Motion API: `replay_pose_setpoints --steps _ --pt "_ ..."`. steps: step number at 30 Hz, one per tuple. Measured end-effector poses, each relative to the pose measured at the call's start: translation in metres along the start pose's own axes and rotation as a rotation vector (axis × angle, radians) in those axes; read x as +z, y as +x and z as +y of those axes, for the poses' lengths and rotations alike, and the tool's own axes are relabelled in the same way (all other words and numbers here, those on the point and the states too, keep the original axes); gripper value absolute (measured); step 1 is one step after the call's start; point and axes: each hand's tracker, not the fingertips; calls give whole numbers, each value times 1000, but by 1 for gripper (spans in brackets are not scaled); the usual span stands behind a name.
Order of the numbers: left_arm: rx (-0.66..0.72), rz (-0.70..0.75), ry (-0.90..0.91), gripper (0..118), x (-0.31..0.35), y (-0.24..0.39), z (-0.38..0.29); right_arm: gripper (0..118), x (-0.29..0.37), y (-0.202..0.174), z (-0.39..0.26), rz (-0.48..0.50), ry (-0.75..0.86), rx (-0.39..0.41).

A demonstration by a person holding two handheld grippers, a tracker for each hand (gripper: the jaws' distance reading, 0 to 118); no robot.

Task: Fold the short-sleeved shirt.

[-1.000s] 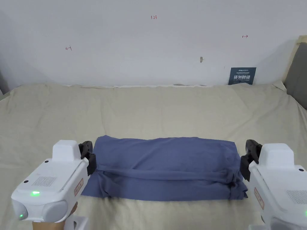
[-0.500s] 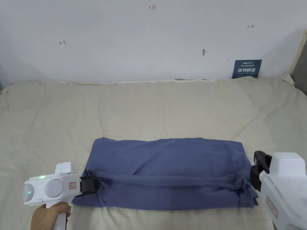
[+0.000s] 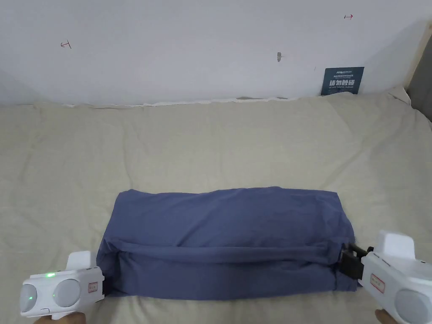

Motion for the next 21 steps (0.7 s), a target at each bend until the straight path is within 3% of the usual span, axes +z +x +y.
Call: replay_pose_setpoints --steps 1,2,6,9,11,12,14,16,21 --pt "14 -21 26 5 5 -1 2 93 -11 2 -2 -11 -23 -4" --pt "36 -27 57 5 12 -1 3 104 -25 2 -4 -32 -65 4" --pt "84 -68 113 5 33 -6 12 104 -67 -1 -15 -94 -161 57" --pt "69 -69 126 5 39 -6 14 64 -88 -4 -27 -64 -263 91" --pt "64 -71 124 5 40 -4 13 35 -90 -6 -33 -40 -307 57" --pt "66 -68 124 5 41 -5 11 27 -75 -11 -33 -33 -249 40" --pt "76 -61 126 6 43 -7 5 18 -57 -16 -28 31 -228 58" --pt "96 -55 122 5 48 -13 -1 18 -44 -13 -24 -13 -205 68" --pt "156 -62 123 5 77 -26 -33 18 6 6 -24 -5 -138 90"
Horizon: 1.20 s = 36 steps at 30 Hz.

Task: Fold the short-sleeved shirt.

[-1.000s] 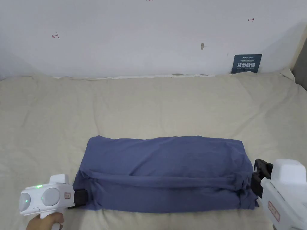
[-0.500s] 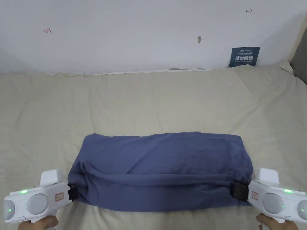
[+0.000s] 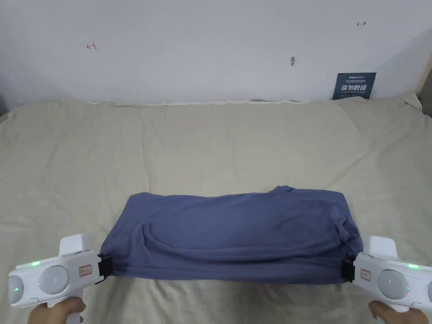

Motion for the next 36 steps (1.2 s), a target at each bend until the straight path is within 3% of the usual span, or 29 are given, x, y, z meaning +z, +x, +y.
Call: replay_pose_setpoints --steps 7,12,16,18,20,23,24,25,26,31,36 --pt "32 -5 -82 5 43 -22 -73 18 33 32 -64 46 -44 -20" --pt "21 51 -163 5 27 -32 -109 18 17 38 -117 41 -149 -68" --pt "-28 100 -193 7 17 -21 -116 19 15 36 -124 38 -126 -92" --pt "-54 117 -198 24 19 -13 -113 26 20 33 -115 22 -133 -84" --pt "-59 113 -202 85 29 -9 -104 63 41 21 -103 -3 -115 -60" --pt "-14 -2 -80 106 58 5 -82 80 76 11 -73 13 45 -12" --pt "-12 -22 -12 118 71 12 -72 94 89 7 -62 26 100 -7" --pt "-21 -37 77 118 86 22 -62 105 103 2 -50 34 164 1" --pt "-39 -54 147 118 100 32 -50 107 118 -3 -39 39 231 14" --pt "-137 -88 479 118 157 78 -11 107 175 -27 1 48 500 59" --pt "-185 -18 722 115 180 110 0 104 203 -47 14 17 687 95"
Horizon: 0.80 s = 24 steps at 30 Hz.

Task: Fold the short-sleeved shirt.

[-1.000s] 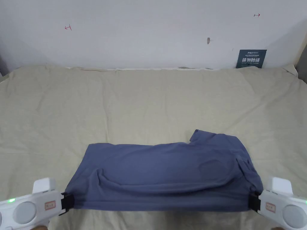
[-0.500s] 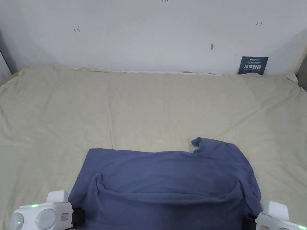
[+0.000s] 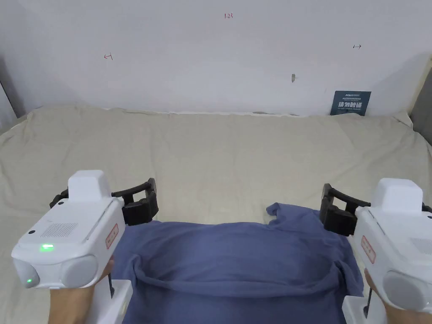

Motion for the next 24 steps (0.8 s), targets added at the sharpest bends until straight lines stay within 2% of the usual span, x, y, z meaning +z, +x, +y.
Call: replay_pose_setpoints --steps 1,2,3,4,5,6,7,16,24 --pt "-11 4 25 106 0 5 1 96 2 -3 2 -6 28 9" --pt "-20 1 54 89 2 8 1 82 5 -4 3 -2 53 15" --pt "-31 -6 70 67 3 11 0 63 6 -6 4 -3 65 16" --pt "-33 -12 64 21 4 14 0 32 7 -9 4 -3 74 21" --pt "-43 -21 63 1 2 15 -1 10 7 -11 5 -10 81 31" --pt "-48 -25 55 1 -1 17 -2 3 6 -12 5 -20 86 46" --pt "-48 -16 52 1 -3 19 -2 2 5 -14 5 -26 91 51" --pt "-64 -22 -35 1 -51 10 -6 2 -19 -11 5 -20 76 39" --pt "-22 -91 -474 1 -180 -34 -44 2 -70 -8 -3 -27 -1 47"
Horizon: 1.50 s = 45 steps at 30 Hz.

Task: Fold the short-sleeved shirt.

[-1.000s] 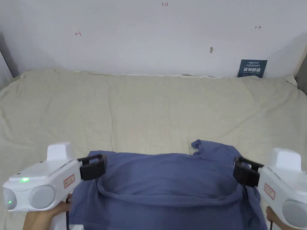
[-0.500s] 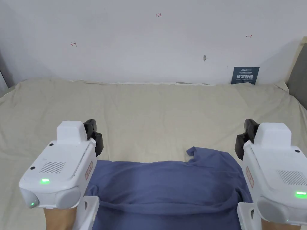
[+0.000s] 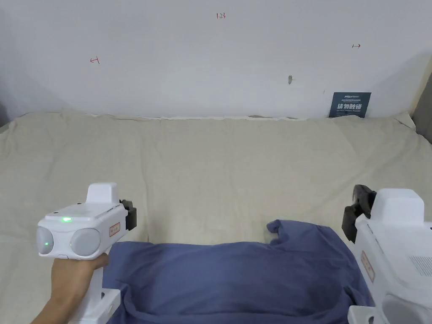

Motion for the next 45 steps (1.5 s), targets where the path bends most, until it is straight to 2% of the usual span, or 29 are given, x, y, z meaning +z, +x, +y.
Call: replay_pose_setpoints --steps 3,4,5,6,7,8,9,10,12,13,14,15,16,17,18,20,23,24,25,26,28,29,34,36,37,38,39,40,45 --pt "71 -32 -173 1 -55 -27 -4 2 -23 -1 -6 1 -39 -2" --pt "91 -9 -206 6 -71 -34 -8 2 -31 -1 -9 -1 -52 -3" --pt "100 3 -242 19 -84 -40 -12 2 -40 -1 -11 -5 -67 -1" --pt "93 -8 -275 38 -95 -45 -15 2 -46 -1 -14 -6 -77 2" --pt "94 3 -300 73 -108 -50 -20 2 -53 -1 -17 -10 -90 5" --pt "88 19 -337 92 -122 -54 -24 2 -61 -1 -20 -12 -103 4" --pt "83 33 -371 103 -131 -55 -28 2 -67 0 -22 -11 -111 3" --pt "85 55 -375 104 -138 -56 -33 2 -75 1 -25 -15 -126 5" --pt "85 61 -385 101 -152 -59 -41 2 -86 2 -31 -20 -149 5" --pt "84 64 -408 94 -158 -59 -45 2 -92 4 -35 -20 -161 5" --pt "86 65 -432 84 -162 -59 -50 2 -99 5 -38 -22 -175 7" --pt "87 63 -446 69 -166 -58 -54 2 -103 6 -40 -23 -187 4" --pt "83 58 -463 61 -170 -56 -58 2 -108 9 -44 -22 -202 -2" --pt "76 59 -457 58 -168 -53 -62 2 -114 12 -47 -19 -223 -9" --pt "52 75 -419 49 -164 -50 -61 3 -120 15 -50 -16 -246 -22" --pt "35 50 -414 2 -160 -46 -56 6 -135 25 -57 -13 -308 -37" --pt "28 24 -390 3 -152 -45 -50 14 -167 41 -71 4 -435 -58" --pt "32 18 -374 3 -147 -44 -47 27 -180 46 -77 19 -479 -70" --pt "35 18 -330 3 -140 -45 -44 51 -194 51 -85 32 -557 -80" --pt "36 6 -294 3 -131 -44 -40 69 -208 55 -95 35 -624 -99" --pt "52 -17 -250 3 -116 -44 -33 94 -231 61 -116 41 -708 -110" --pt "61 -27 -241 3 -107 -44 -30 98 -240 62 -128 23 -737 -108" --pt "57 -47 -213 3 -83 -37 -27 96 -267 51 -166 0 -823 -24" --pt "57 -48 -212 3 -79 -37 -28 72 -267 46 -177 5 -856 -21" --pt "57 -47 -214 3 -78 -36 -29 64 -262 45 -177 39 -848 -45" --pt "58 -42 -216 3 -76 -36 -30 50 -254 42 -170 2 -801 -44" --pt "60 -39 -217 3 -74 -36 -32 31 -251 42 -168 12 -811 -41" --pt "67 -35 -217 3 -71 -37 -34 5 -247 42 -164 30 -805 -39" --pt "102 -11 -198 3 -49 -40 -42 4 -211 48 -133 55 -706 -40"
